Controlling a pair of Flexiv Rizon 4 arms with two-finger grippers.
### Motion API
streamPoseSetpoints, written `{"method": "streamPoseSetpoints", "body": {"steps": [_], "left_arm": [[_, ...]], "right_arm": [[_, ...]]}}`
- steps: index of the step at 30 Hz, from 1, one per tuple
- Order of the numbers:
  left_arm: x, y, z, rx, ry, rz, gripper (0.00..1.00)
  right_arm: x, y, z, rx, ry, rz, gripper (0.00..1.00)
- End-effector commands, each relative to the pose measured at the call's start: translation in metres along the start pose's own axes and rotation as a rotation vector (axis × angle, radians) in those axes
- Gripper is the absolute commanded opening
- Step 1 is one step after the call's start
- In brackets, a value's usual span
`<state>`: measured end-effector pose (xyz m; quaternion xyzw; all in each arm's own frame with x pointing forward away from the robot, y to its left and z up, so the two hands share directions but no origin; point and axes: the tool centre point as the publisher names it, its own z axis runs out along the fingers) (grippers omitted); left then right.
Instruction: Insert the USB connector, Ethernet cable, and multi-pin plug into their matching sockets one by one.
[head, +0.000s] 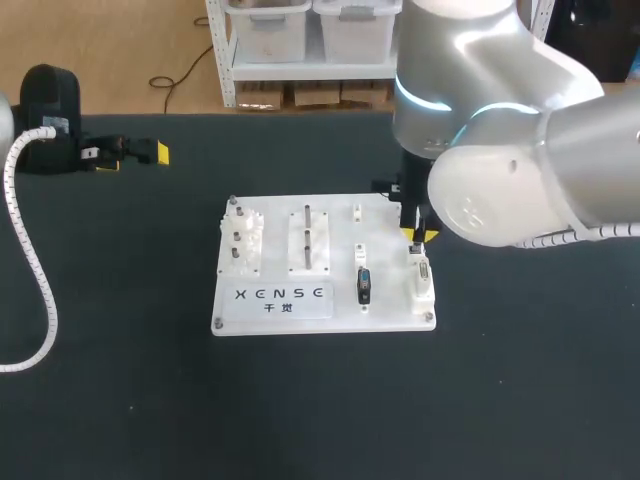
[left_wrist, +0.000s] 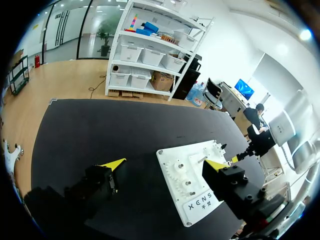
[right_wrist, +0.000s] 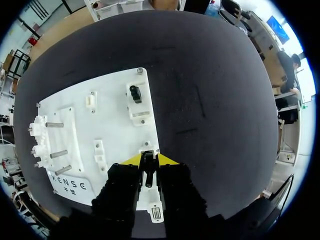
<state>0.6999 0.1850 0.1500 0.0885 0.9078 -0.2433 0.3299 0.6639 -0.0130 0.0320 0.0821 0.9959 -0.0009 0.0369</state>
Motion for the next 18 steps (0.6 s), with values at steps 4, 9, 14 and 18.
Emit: {"method": "streamPoseSetpoints", "body": {"steps": [4, 9, 14, 18], "left_arm": [[0.0, 0.0, 0.0, 0.0, 0.0, 0.0, 1.0], [0.0, 0.0, 0.0, 0.0, 0.0, 0.0, 1.0], [0.0, 0.0, 0.0, 0.0, 0.0, 0.0, 1.0], [0.0, 0.0, 0.0, 0.0, 0.0, 0.0, 1.0]], "right_arm": [[0.0006, -0.0013, 0.002, 0.007, 0.001, 0.003, 0.0], [0.0015, -0.0017, 0.0046, 0.013, 0.006, 0.003, 0.0], [0.0021, -0.0002, 0.0067, 0.017, 0.008, -0.002, 0.0], [0.0012, 0.0013, 0.0075, 0.02, 0.009, -0.006, 0.0]]}}
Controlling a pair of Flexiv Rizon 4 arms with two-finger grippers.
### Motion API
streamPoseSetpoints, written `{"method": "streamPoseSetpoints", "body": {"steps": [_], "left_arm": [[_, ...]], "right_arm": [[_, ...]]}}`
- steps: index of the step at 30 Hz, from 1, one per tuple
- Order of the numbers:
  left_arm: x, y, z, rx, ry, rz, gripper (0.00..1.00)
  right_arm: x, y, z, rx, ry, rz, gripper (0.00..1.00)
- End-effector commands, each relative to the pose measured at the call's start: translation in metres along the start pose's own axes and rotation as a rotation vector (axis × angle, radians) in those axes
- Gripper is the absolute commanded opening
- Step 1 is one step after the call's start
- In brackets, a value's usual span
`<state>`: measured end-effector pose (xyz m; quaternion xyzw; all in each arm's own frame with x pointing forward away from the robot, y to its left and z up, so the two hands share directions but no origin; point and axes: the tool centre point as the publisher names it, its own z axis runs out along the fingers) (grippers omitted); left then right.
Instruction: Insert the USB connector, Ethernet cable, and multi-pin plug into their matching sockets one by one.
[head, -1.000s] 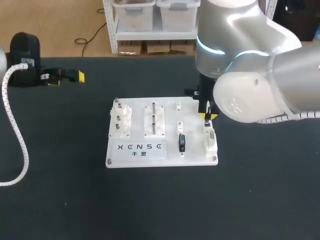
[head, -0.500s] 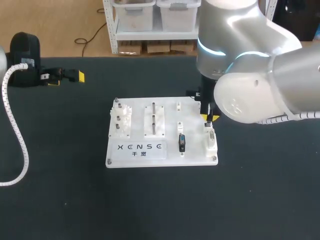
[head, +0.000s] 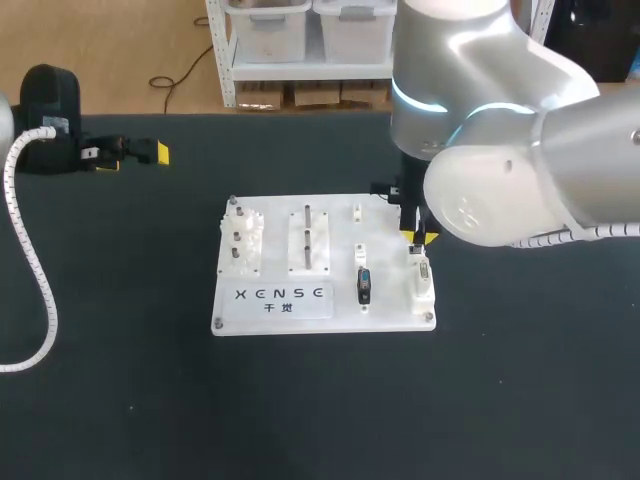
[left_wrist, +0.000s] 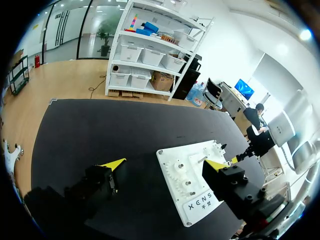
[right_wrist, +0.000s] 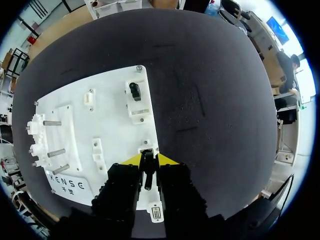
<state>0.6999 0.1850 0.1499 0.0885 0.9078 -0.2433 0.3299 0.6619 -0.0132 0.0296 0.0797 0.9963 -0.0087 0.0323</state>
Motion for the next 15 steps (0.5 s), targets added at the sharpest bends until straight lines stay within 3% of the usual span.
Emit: {"method": "streamPoseSetpoints", "body": {"steps": [1, 15], "left_arm": [[0.0, 0.0, 0.0, 0.0, 0.0, 0.0, 1.0], [0.0, 0.0, 0.0, 0.0, 0.0, 0.0, 1.0]], "right_arm": [[-0.0013, 0.0021, 0.0056, 0.005, 0.001, -0.001, 0.0], [-0.0048, 0.0058, 0.0075, 0.031, -0.014, -0.047, 0.0]]}}
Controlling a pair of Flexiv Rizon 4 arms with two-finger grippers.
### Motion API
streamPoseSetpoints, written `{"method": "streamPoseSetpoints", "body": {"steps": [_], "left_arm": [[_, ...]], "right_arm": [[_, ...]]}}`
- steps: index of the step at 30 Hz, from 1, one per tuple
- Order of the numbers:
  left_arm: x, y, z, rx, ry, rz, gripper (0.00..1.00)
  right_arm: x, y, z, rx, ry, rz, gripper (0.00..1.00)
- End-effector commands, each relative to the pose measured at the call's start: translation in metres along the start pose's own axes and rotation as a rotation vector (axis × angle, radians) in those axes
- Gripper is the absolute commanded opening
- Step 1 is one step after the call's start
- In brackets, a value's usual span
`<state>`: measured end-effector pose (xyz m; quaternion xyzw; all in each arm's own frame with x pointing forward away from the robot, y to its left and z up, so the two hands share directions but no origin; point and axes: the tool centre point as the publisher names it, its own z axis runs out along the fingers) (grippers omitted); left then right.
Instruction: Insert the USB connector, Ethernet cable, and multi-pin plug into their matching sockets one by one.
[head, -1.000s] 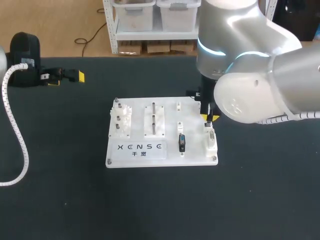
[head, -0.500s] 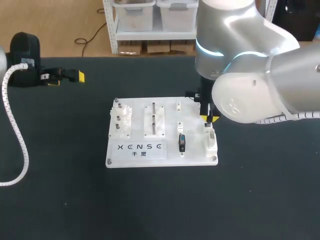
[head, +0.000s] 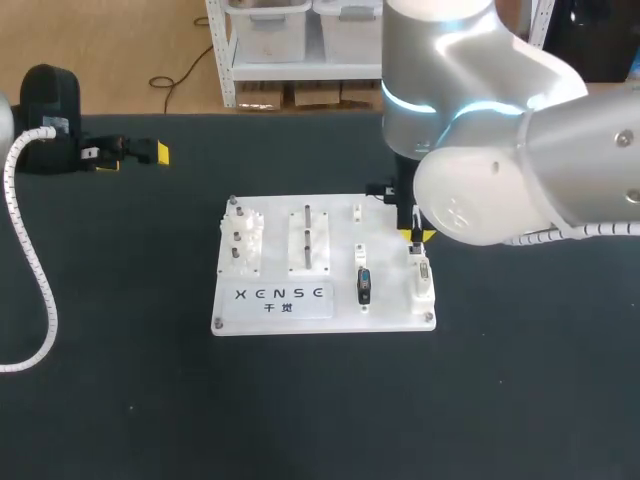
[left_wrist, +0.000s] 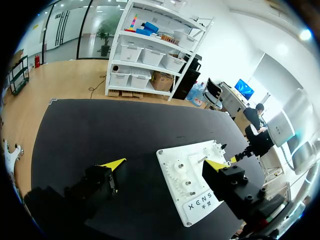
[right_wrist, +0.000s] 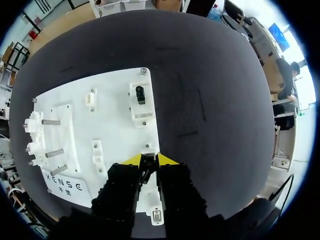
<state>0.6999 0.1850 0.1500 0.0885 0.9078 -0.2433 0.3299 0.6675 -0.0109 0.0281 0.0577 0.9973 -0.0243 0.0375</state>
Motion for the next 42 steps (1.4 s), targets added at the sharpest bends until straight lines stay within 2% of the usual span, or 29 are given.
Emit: {"method": "streamPoseSetpoints", "body": {"steps": [1, 12, 26, 42], "left_arm": [[0.0, 0.0, 0.0, 0.0, 0.0, 0.0, 1.0], [0.0, 0.0, 0.0, 0.0, 0.0, 0.0, 1.0], [0.0, 0.0, 0.0, 0.0, 0.0, 0.0, 1.0], [0.0, 0.0, 0.0, 0.0, 0.0, 0.0, 1.0]], "right_arm": [[0.0, 0.003, 0.005, 0.002, -0.001, -0.004, 0.0], [0.0, 0.005, 0.002, -0.008, -0.008, -0.014, 0.0], [0.004, -0.002, 0.011, 0.001, 0.014, 0.015, 0.0], [0.001, -0.011, 0.034, 0.024, 0.082, 0.079, 0.0]]}}
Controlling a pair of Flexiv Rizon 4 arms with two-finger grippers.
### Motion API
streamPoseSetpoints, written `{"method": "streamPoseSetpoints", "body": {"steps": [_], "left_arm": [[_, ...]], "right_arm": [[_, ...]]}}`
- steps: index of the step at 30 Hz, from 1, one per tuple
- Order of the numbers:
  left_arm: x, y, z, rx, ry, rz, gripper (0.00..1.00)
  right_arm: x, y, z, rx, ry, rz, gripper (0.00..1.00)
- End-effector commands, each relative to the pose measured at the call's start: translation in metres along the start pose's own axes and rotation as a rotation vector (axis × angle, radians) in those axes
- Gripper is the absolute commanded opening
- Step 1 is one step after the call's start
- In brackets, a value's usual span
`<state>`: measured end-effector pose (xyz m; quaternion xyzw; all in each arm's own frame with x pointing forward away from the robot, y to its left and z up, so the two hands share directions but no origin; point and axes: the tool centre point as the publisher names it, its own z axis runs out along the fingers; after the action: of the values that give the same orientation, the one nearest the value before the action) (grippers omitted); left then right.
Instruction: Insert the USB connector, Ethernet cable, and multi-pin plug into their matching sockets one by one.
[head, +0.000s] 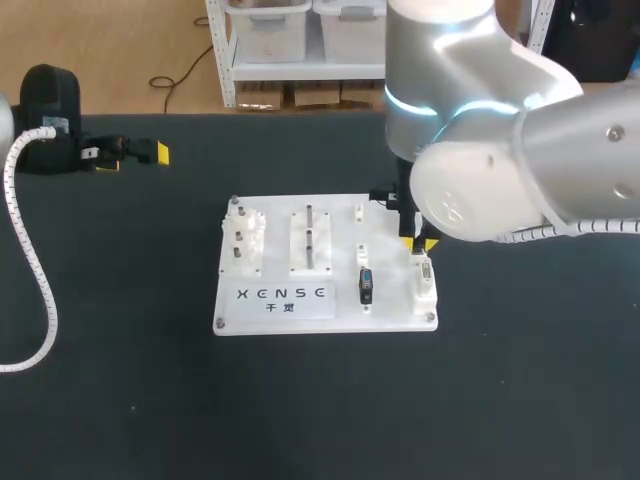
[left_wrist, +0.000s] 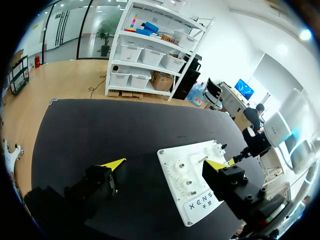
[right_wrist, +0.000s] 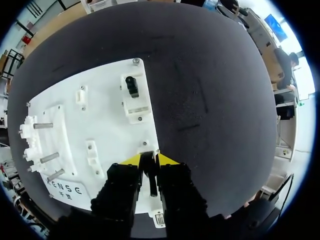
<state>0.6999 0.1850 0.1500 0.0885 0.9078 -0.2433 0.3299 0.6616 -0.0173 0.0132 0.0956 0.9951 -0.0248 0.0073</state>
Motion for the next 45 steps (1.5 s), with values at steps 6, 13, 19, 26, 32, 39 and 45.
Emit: {"method": "streamPoseSetpoints", "body": {"steps": [6, 13, 19, 26, 32, 39, 45], "left_arm": [[0.0, 0.0, 0.0, 0.0, 0.0, 0.0, 1.0], [0.0, 0.0, 0.0, 0.0, 0.0, 0.0, 1.0], [0.0, 0.0, 0.0, 0.0, 0.0, 0.0, 1.0], [0.0, 0.0, 0.0, 0.0, 0.0, 0.0, 1.0], [0.0, 0.0, 0.0, 0.0, 0.0, 0.0, 1.0], [0.0, 0.0, 0.0, 0.0, 0.0, 0.0, 1.0], [0.0, 0.0, 0.0, 0.0, 0.0, 0.0, 1.0]], "right_arm": [[-0.008, -0.006, 0.021, 0.026, 0.025, 0.012, 0.0], [-0.009, -0.002, 0.01, 0.016, 0.0, 0.003, 0.71], [-0.006, 0.002, -0.009, -0.002, -0.055, -0.01, 1.0], [0.005, 0.012, -0.036, -0.031, -0.11, -0.034, 1.0], [0.021, 0.023, -0.053, -0.072, -0.125, -0.049, 1.0], [0.044, 0.036, -0.056, -0.082, -0.111, -0.091, 1.0], [0.061, 0.048, -0.048, -0.072, -0.091, -0.138, 1.0]]}}
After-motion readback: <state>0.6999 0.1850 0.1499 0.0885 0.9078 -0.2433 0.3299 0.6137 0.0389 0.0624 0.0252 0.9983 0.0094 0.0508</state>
